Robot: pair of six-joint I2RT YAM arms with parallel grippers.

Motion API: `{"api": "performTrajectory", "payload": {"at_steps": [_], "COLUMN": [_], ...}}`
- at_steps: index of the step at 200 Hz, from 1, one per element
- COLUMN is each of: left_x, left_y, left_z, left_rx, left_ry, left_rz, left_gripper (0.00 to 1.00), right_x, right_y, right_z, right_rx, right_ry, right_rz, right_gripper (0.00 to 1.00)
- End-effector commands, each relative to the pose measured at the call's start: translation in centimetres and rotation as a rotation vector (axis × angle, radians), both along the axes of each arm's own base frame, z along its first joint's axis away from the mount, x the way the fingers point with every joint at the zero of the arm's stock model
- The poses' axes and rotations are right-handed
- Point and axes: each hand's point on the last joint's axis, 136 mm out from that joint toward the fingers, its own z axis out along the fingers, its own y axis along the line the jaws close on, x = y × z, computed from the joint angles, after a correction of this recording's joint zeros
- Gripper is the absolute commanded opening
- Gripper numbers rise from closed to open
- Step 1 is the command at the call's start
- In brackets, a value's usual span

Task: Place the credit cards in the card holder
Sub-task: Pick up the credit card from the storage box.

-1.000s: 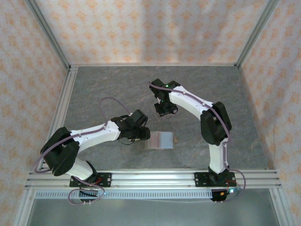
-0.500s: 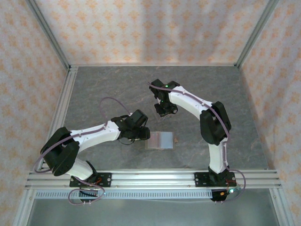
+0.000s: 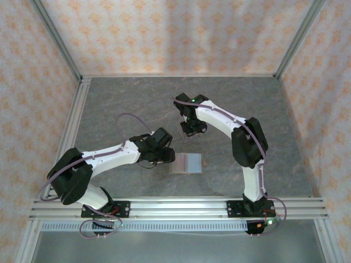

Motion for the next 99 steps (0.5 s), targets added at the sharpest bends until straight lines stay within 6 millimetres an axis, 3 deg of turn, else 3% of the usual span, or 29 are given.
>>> {"api": "performTrajectory", "payload": {"at_steps": [1,68,99], "left_x": [0.0,0.0,-0.1], "left_y": [0.0,0.2,0.3], "left_z": [0.4,0.6,0.6], "left_rx": [0.007,0.006,0.005], "left_ry": [-0.02,-0.023,-0.024], "left_rz": [0.006,0.011,0.013], "left_gripper": [0.48,0.48,0.48], "right_x": [0.1,-0.1,-0.3], "right_y": [-0.2,-0.3,-0.4], "right_z": [0.3,0.8,1.3], "right_rx": [-0.035,-0.037,-0.036], "right_ry": [-0.005,-0.011,-0.017], "right_rz": [0.017,0.026,0.028], "right_gripper": [0.13,0.0,0.0]}}
